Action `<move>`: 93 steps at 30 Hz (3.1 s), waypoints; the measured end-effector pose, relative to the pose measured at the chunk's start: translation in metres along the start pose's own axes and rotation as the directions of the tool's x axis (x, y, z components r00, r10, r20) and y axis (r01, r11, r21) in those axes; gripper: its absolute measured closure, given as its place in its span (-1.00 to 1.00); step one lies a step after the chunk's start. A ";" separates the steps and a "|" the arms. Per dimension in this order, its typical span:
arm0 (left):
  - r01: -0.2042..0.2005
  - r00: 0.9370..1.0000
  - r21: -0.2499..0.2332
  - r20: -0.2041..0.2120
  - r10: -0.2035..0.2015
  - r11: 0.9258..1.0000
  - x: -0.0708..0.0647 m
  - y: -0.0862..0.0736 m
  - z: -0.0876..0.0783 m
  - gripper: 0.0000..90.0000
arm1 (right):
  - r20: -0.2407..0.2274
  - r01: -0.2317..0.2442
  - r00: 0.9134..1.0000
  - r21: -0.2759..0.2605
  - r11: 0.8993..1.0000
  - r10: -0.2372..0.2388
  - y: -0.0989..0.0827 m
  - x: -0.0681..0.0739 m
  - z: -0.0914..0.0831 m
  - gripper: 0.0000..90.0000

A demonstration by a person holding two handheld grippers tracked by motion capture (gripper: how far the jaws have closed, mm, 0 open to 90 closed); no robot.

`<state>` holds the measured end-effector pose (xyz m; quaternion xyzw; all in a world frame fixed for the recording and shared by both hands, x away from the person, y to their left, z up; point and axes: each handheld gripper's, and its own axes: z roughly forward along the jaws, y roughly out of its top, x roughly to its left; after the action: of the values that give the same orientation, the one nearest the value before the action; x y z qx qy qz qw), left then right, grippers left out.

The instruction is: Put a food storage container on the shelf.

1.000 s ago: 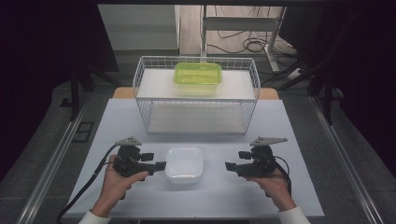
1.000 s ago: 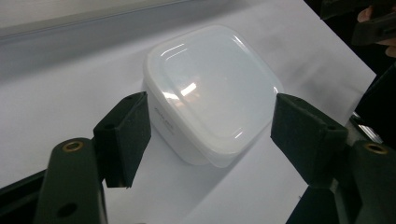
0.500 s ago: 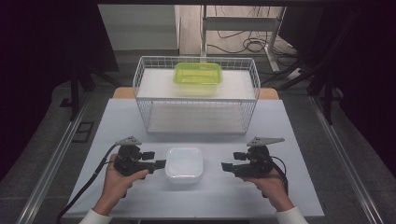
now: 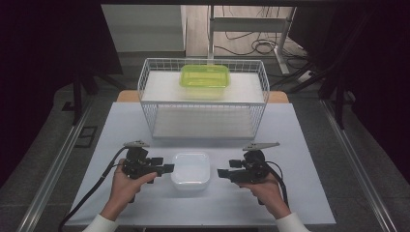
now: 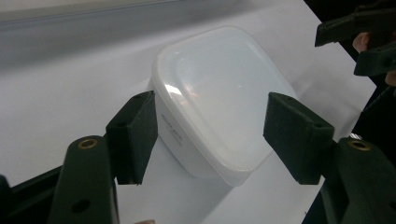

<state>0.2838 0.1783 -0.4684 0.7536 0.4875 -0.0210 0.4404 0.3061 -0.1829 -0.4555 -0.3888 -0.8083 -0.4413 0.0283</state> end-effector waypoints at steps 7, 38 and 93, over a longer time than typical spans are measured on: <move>0.037 0.999 0.009 0.027 -0.037 0.999 0.004 0.001 0.005 -0.22 | -0.007 -0.010 1.000 0.013 1.000 0.010 0.002 0.004 0.016 -0.32; 0.259 0.950 0.058 0.167 -0.265 0.964 0.034 -0.012 0.025 0.06 | -0.121 -0.223 0.966 0.054 0.973 0.228 0.002 -0.017 0.055 0.08; 0.164 0.966 -0.063 0.215 -0.147 0.985 0.006 -0.004 -0.008 0.78 | -0.234 -0.220 0.951 -0.059 0.974 0.200 0.008 -0.009 0.026 0.77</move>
<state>0.2809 0.1883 -0.4692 0.6885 0.4965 -0.1152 0.5160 0.3255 -0.1669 -0.4697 -0.4204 -0.7344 -0.5110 0.1507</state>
